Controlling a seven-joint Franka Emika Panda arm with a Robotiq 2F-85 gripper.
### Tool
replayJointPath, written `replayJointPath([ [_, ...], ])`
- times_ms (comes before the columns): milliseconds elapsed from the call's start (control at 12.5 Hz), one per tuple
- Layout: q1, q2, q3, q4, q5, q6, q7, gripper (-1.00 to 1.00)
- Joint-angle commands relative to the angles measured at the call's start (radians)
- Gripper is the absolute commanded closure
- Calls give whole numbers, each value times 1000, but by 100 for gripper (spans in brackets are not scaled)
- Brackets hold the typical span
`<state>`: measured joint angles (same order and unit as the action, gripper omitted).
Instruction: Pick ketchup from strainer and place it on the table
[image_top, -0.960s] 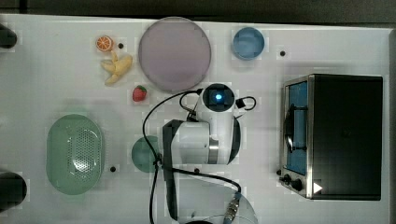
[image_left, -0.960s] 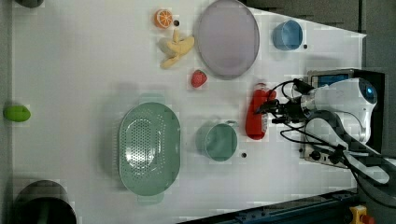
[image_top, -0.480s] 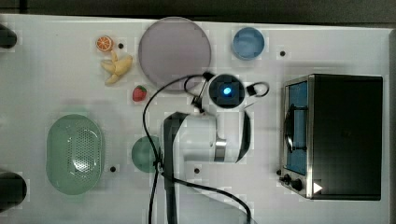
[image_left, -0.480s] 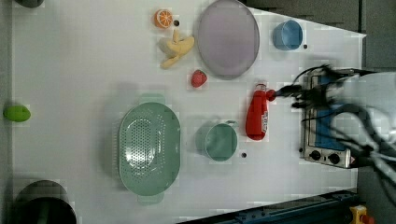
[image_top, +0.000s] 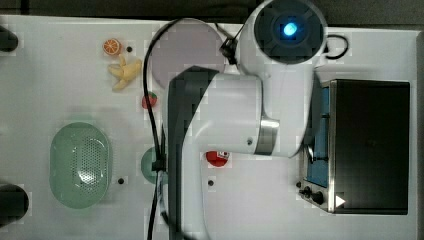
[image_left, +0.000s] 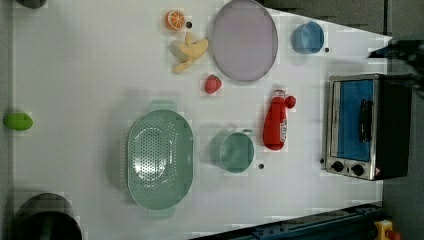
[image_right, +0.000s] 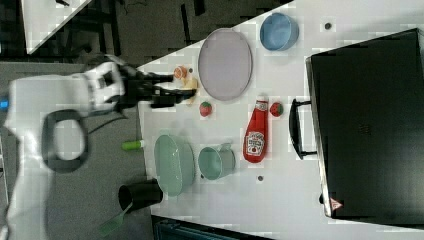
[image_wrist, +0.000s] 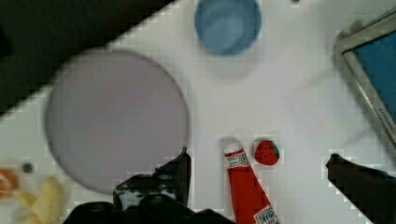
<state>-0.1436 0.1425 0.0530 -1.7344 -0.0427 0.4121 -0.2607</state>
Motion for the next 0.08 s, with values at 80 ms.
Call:
replayJointPath([
  [80, 1, 6, 19, 99, -3, -211, 131, -100],
])
